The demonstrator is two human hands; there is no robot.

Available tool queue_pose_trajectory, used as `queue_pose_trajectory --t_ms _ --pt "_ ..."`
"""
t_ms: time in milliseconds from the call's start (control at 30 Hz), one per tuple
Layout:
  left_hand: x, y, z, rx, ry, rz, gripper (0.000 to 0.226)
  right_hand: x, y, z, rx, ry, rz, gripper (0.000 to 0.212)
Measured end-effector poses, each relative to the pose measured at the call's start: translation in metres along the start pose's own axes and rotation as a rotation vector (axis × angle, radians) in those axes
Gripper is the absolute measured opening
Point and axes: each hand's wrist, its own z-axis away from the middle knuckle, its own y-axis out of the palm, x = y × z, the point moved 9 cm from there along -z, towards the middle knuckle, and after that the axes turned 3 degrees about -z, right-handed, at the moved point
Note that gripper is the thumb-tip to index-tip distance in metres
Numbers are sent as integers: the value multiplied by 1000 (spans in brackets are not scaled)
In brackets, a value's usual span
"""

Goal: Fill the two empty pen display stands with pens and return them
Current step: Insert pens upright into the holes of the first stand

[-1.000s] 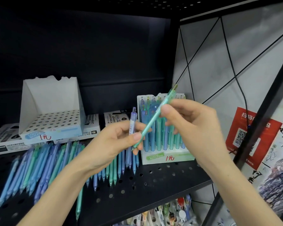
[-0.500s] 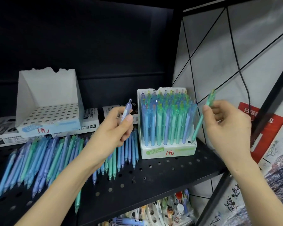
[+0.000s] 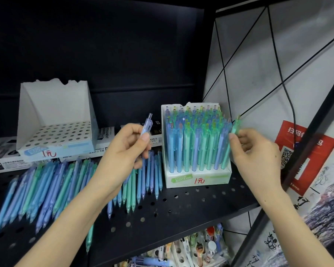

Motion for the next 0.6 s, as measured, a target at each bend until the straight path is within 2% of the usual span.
queue_pose_trajectory --t_ms 167,600 --pt "7 -4 -3 -38 -27 -53 11 -4 7 5 63 15 22 22" --pt "16 -17 -8 -111 -66 -65 10 -7 6 -1 84 -9 52 22"
